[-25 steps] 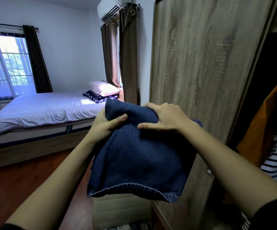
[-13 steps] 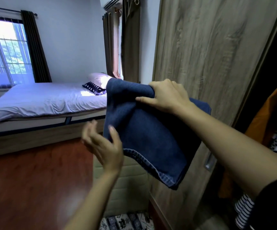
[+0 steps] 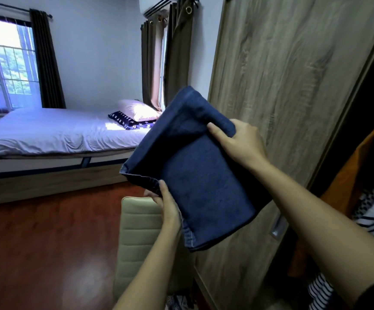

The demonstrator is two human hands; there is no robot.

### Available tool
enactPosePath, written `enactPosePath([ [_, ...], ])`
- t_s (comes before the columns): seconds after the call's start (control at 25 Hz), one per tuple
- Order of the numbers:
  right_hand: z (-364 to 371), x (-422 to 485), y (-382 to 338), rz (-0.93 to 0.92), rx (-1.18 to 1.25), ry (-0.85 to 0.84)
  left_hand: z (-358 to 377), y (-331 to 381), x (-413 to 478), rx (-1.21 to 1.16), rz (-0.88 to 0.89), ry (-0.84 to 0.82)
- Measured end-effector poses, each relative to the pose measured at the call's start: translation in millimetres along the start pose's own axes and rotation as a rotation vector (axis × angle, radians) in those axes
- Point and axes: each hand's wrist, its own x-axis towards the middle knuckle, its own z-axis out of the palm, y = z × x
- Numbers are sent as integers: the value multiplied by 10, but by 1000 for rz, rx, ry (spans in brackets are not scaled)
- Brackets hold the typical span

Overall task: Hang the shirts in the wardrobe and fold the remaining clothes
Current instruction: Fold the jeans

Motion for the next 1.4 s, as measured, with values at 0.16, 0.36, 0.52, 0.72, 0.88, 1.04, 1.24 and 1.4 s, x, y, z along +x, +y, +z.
enactPosePath([
  [0.16,19,-18,483,258,202,-35,-83,83,48,25,-147,-235],
  [0.36,-54,-182,966,651,478,-4,133,308,218,104,-320,-505],
  [0.52,-487,-325,1048,910,609,41,585,559,136,249,-349,-713],
  [0.72,-1366,-722,903,648,681,56,1305,620,-50,398,-239,-885],
  [0.88,-2057,-1204,733,509,591,211,2182,625,-448,378,-254,-1074],
  [1.04,-2480,-1523,351,484,131,383,2812,613,-1076,288,-377,-1218],
  [1.24,-2941,-1750,213,230,-298,460,3428,547,-1794,-9,-260,-1413],
  [1.4,-3661,-1519,498,13,-628,579,4100,644,-2187,-22,-331,-1544],
])
